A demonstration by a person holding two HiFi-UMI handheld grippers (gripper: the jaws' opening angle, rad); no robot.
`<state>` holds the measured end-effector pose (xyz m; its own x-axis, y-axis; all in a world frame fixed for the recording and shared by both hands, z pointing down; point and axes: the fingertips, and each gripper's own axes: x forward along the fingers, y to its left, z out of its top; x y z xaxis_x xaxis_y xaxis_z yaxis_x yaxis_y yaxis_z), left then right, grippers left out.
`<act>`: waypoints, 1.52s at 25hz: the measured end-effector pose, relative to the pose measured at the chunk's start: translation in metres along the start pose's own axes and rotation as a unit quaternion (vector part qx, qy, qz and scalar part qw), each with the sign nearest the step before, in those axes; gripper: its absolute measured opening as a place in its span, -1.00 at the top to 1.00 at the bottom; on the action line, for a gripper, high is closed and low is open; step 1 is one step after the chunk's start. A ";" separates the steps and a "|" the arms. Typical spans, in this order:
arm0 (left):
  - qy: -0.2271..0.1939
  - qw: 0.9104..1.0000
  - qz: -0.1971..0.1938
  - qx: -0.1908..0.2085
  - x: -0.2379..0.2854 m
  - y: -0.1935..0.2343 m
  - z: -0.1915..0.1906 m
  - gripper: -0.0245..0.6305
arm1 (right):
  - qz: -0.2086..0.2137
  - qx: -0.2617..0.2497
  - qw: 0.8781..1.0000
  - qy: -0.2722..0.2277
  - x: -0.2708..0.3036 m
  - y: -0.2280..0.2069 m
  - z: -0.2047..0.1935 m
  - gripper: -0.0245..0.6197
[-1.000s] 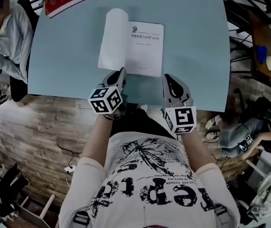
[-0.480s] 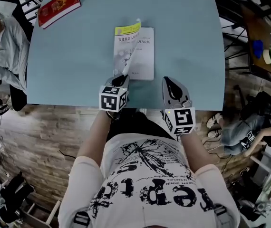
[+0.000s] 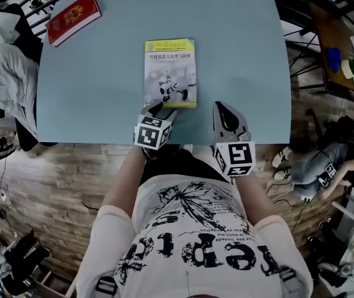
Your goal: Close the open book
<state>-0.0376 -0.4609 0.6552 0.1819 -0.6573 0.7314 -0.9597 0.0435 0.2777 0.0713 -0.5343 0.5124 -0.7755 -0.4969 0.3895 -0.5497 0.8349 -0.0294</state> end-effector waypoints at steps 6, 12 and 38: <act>-0.017 1.000 0.002 -0.019 -0.006 -0.001 0.004 0.27 | 0.002 0.000 1.000 0.000 -0.002 0.000 -0.001 0.89; -0.093 0.994 0.037 0.039 -0.050 -0.001 0.040 0.41 | 0.011 -0.003 1.000 -0.008 -0.002 0.015 0.014 0.89; -0.419 0.898 0.058 0.124 -0.286 0.018 0.226 0.85 | -0.002 -0.044 0.978 -0.205 -0.001 0.062 0.192 0.90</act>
<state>-0.1549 -0.4419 0.3103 -0.0474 -0.9988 -0.0083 -0.9989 0.0474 0.0070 -0.0211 -0.5277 0.3330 -0.8425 -0.5385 -0.0120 -0.5382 0.8409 0.0569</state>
